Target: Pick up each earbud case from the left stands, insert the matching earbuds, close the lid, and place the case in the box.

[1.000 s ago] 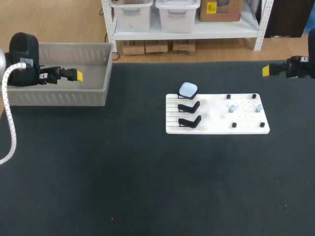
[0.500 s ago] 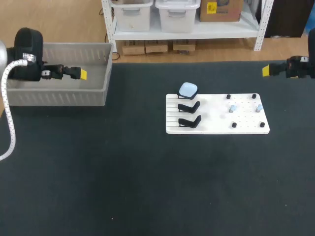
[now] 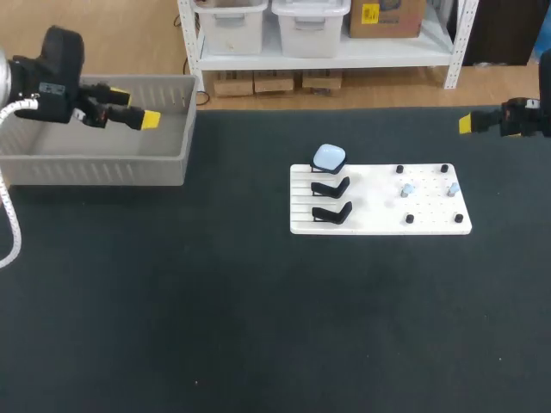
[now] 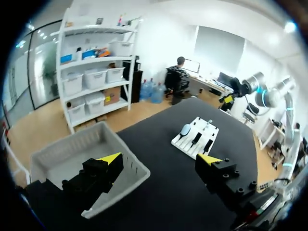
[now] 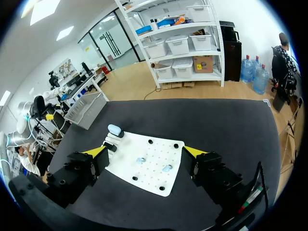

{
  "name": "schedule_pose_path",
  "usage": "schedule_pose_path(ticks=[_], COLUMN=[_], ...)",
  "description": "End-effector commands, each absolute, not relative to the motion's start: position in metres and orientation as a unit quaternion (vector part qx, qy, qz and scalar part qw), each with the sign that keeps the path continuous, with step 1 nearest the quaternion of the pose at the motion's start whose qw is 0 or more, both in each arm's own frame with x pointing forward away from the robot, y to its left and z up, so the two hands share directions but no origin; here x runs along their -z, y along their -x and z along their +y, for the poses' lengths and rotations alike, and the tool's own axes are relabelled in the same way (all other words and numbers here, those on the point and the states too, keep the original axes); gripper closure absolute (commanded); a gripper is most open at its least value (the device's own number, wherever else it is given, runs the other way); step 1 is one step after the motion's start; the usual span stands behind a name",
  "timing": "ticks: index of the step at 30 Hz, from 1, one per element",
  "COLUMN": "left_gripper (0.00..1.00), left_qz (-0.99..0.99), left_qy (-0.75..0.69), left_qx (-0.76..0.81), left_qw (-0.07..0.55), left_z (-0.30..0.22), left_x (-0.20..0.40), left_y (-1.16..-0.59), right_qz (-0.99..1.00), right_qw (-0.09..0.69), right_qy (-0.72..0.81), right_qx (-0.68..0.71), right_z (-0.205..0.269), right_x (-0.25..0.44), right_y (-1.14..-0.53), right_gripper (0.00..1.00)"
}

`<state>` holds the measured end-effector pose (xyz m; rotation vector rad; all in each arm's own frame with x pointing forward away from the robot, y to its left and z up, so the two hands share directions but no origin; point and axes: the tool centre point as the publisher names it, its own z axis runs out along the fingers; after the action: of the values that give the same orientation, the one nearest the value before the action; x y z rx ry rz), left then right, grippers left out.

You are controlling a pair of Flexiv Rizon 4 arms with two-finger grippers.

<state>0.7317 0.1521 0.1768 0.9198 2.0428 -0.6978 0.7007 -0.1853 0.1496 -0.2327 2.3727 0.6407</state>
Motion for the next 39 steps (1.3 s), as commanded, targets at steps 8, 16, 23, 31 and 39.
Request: schedule_pose_path(ticks=[8, 16, 23, 31, 39], left_gripper=[0.00, 0.00, 0.00, 0.00, 0.00], left_qz=[0.647, 0.614, 0.614, 0.614, 0.645], left_qy=[-0.567, -0.624, -0.624, -0.624, -0.599], left_qx=[0.378, 0.373, 0.373, 0.373, 0.348], left_qw=[0.342, 0.309, 0.309, 0.309, 0.322], left_z=[0.118, 0.100, 0.100, 0.100, 0.090], left_x=[-0.174, -0.169, -0.169, -0.169, -0.145], left_y=[-0.750, -0.754, -0.754, -0.754, -0.756], right_qz=[0.907, 0.907, 0.907, 0.907, 0.907], right_qw=[0.330, 0.330, 0.330, 0.330, 0.330], right_qy=[0.089, 0.089, 0.089, 0.089, 0.089], right_qx=[-0.245, -0.245, -0.245, -0.245, -0.245], right_z=[-0.186, -0.186, -0.186, -0.186, -0.186], right_x=[-0.150, -0.150, -0.150, -0.150, -0.150], right_y=[-0.701, -0.701, -0.701, -0.701, -0.701], right_gripper=[0.00, 0.00, 0.00, 0.00, 0.00])
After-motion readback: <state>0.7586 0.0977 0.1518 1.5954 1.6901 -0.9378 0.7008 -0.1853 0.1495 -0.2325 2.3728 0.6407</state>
